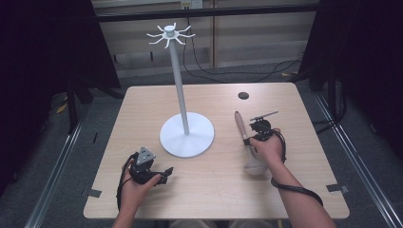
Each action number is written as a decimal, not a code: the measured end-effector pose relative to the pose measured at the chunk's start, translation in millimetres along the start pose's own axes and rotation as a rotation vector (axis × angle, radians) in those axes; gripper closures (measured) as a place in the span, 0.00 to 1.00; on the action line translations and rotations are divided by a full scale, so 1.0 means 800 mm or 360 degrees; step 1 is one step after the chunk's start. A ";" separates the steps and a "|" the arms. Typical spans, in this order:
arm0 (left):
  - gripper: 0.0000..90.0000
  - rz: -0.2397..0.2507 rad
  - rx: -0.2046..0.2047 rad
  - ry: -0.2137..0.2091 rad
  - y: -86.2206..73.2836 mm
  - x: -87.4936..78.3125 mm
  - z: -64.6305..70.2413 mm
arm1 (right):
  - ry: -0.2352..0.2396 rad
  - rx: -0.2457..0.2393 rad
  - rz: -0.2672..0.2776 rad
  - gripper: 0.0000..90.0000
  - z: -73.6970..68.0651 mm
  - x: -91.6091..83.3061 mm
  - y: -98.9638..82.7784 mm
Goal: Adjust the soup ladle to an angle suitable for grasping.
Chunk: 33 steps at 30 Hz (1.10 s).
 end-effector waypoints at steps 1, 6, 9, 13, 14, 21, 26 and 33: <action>0.12 -0.0007 0.0008 0.0003 0.000 0.000 -0.001 | -0.0034 -0.0044 -0.0040 0.77 0.000 0.003 -0.002; 0.12 -0.0004 0.0015 0.0005 0.000 0.000 -0.001 | -0.0104 -0.0113 -0.0095 0.80 -0.005 0.009 -0.002; 0.12 -0.0007 0.0002 0.0008 -0.001 0.000 -0.001 | -0.0081 -0.0115 -0.0084 0.82 -0.004 0.007 -0.001; 0.12 0.0002 -0.0002 0.0016 -0.001 -0.001 -0.003 | 0.0158 -0.0095 0.0016 0.89 -0.019 -0.013 0.000; 0.12 0.0003 0.0002 0.0014 0.000 -0.002 -0.003 | 0.0200 -0.0096 0.0033 0.89 -0.022 -0.019 -0.002; 0.12 0.0007 0.0037 -0.0003 0.006 -0.002 0.007 | 0.0459 -0.0026 0.0236 0.89 -0.022 -0.052 -0.009; 0.11 0.0062 0.0021 -0.0058 0.019 0.000 0.020 | 0.0620 -0.0024 0.0419 0.89 -0.030 -0.079 -0.007; 0.06 0.0262 -0.0081 -0.0240 0.063 -0.002 0.045 | 0.0733 -0.0098 0.0542 0.89 -0.051 -0.103 -0.009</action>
Point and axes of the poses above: each handheld gripper's, and its own axes: x roughly forward along the jaws, y roughly out of its top, z roughly to its right, the point moved 8 cm from there along x, roughly forward along the jaws, and after that the axes turned 9 degrees about x, right-handed, at the moved point
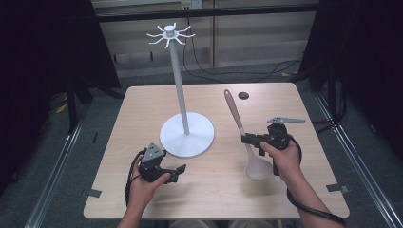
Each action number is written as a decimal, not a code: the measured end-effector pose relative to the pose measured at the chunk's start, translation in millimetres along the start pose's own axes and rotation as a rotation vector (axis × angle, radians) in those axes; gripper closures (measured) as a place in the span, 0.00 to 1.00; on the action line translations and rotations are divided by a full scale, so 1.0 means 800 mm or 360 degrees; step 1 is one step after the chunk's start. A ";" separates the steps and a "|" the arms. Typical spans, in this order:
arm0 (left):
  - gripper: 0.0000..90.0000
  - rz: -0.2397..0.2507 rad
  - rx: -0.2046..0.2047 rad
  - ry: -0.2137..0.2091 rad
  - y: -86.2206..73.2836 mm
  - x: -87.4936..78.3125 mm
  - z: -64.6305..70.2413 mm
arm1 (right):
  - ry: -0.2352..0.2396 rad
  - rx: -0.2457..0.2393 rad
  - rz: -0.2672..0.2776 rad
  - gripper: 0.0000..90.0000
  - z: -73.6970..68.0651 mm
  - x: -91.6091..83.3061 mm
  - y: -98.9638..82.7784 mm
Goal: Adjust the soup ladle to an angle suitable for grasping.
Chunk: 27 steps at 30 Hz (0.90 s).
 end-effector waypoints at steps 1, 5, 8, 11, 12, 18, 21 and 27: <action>0.05 0.0032 -0.0024 -0.0042 0.006 0.002 0.004 | 0.0012 0.0000 0.0007 0.89 -0.003 -0.001 0.000; 0.01 0.0154 -0.0131 -0.0178 0.032 0.011 0.018 | 0.0055 -0.0012 0.0035 0.89 -0.012 -0.002 -0.002; 0.01 0.0235 -0.0188 -0.0235 0.054 0.019 0.027 | 0.0077 -0.0042 0.0033 0.89 -0.019 -0.002 -0.006; 0.09 0.0325 -0.0188 -0.0297 0.077 0.024 0.037 | 0.0107 -0.0091 0.0022 0.89 -0.029 0.000 -0.010; 0.10 0.0346 -0.0185 -0.0298 0.085 0.027 0.039 | 0.0113 -0.0098 0.0019 0.89 -0.032 0.001 -0.011; 0.31 0.0457 -0.0238 -0.0369 0.115 0.041 0.050 | 0.0197 -0.0152 0.0021 0.89 -0.053 0.007 -0.017; 0.39 0.0497 -0.0275 -0.0399 0.122 0.048 0.054 | 0.0231 -0.0181 0.0021 0.89 -0.063 0.010 -0.021; 0.48 0.0574 -0.0343 -0.0449 0.134 0.054 0.064 | 0.0292 -0.0238 0.0031 0.89 -0.083 0.020 -0.027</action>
Point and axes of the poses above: each handheld gripper's, and its own axes: x roughly forward along the jaws, y roughly out of its top, z roughly to its right, the point moved 8 cm from there along x, roughly forward along the jaws, and after that the axes turned 9 degrees about x, right-handed, at the moved point
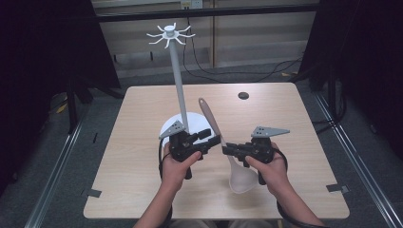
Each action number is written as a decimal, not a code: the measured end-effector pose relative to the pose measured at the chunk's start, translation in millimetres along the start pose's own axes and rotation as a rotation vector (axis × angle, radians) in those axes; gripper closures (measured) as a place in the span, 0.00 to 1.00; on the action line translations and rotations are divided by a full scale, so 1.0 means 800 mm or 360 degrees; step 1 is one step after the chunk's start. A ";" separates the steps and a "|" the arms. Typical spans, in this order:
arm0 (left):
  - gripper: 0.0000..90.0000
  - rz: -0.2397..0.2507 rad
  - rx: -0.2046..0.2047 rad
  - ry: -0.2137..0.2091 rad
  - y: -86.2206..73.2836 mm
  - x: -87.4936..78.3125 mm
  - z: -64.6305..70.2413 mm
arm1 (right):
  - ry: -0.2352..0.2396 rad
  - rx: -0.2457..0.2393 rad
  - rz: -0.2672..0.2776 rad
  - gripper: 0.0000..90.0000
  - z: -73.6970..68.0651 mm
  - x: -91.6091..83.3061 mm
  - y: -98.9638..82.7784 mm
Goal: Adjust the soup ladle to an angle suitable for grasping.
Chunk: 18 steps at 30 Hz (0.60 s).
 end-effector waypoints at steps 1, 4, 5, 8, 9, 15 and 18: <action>0.51 -0.0008 0.0021 0.0007 0.000 0.000 0.000 | 0.0008 -0.0015 0.0006 0.89 -0.003 0.002 0.000; 0.67 0.0011 0.0037 -0.0004 0.005 -0.001 0.002 | 0.0018 -0.0028 0.0006 0.89 -0.007 0.005 -0.002; 0.73 0.0003 0.0052 0.0004 0.006 -0.003 0.001 | 0.0016 -0.0034 0.0016 0.89 -0.008 0.006 -0.002; 0.80 0.0017 0.0006 -0.0037 0.009 -0.005 0.003 | 0.0033 -0.0059 0.0048 0.89 -0.011 0.006 -0.001; 0.80 0.0002 0.0014 -0.0042 0.011 -0.005 0.005 | 0.0033 -0.0059 0.0048 0.89 -0.011 0.006 -0.001; 0.86 -0.0054 0.0133 -0.0083 0.024 -0.005 0.021 | 0.0033 -0.0079 0.0086 0.82 -0.010 0.006 -0.001; 0.86 -0.0061 0.0174 -0.0079 0.029 -0.007 0.021 | -0.0038 -0.0126 0.0090 0.68 -0.004 -0.001 -0.001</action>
Point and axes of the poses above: each handheld gripper's, and its own axes: x roughly forward along the jaws, y roughly out of its top, z roughly to its right, the point moved 8 cm from there along x, roughly forward along the jaws, and after that the axes turned 9 degrees about x, right-handed, at the moved point
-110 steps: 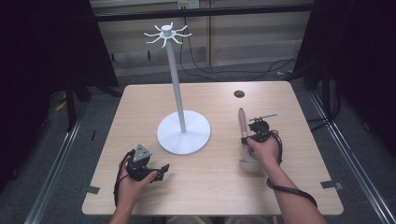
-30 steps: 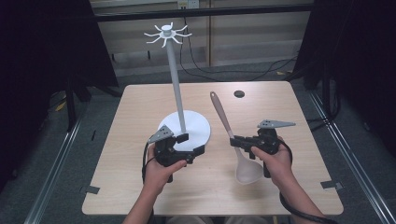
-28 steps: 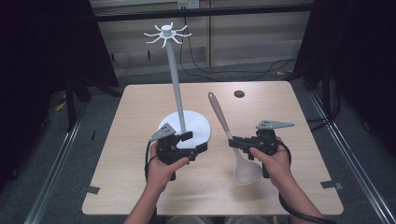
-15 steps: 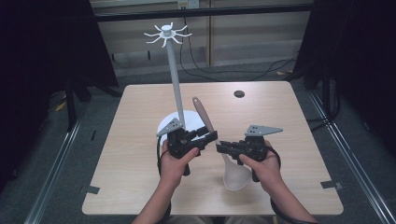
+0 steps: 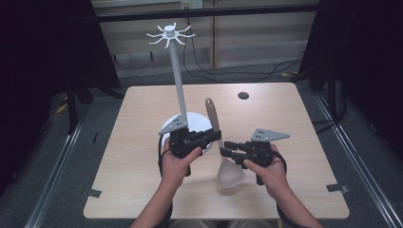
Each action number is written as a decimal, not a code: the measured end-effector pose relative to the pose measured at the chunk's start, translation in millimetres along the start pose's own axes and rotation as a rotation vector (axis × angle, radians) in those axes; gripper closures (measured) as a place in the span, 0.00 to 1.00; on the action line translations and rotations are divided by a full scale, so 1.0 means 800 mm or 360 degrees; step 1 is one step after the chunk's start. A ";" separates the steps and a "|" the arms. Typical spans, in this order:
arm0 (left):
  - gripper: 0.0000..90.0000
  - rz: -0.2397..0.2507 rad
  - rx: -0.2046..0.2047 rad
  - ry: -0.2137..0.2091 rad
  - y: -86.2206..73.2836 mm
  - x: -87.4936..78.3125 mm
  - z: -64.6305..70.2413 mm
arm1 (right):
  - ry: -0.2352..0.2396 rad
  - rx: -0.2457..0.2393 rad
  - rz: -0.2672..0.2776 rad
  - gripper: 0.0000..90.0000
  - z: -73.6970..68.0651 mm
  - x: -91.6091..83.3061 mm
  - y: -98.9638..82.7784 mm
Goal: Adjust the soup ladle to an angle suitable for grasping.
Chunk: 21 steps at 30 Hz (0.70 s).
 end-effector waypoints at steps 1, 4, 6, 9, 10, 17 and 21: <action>0.86 -0.0010 0.0026 0.0011 0.003 -0.002 -0.001 | -0.0024 -0.0017 -0.0017 0.65 0.003 -0.003 -0.002; 0.86 -0.0027 0.0055 0.0036 0.008 -0.006 -0.004 | -0.0093 -0.0067 -0.0069 0.51 0.014 -0.009 -0.009; 0.86 -0.0037 0.0068 0.0045 0.010 -0.009 -0.006 | -0.0132 -0.0071 -0.0108 0.43 0.021 -0.013 -0.016; 0.86 -0.0040 0.0072 0.0061 0.013 -0.012 -0.009 | -0.0208 -0.0096 -0.0167 0.32 0.034 -0.018 -0.028; 0.86 -0.0039 0.0075 0.0069 0.015 -0.013 -0.010 | -0.0226 -0.0093 -0.0188 0.30 0.037 -0.019 -0.031; 0.86 -0.0049 0.0102 0.0091 0.028 -0.018 -0.014 | -0.0312 -0.0091 -0.0243 0.18 0.054 -0.024 -0.040; 0.86 -0.0047 0.0120 0.0089 0.036 -0.019 -0.014 | -0.0352 -0.0115 -0.0261 0.12 0.062 -0.027 -0.045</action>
Point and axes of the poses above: each handheld gripper's, and its own axes: x roughly forward along the jaws, y roughly out of its top, z roughly to its right, the point moved 8 cm from there along x, roughly forward along the jaws, and after that the axes turned 9 degrees about x, right-handed, at the moved point
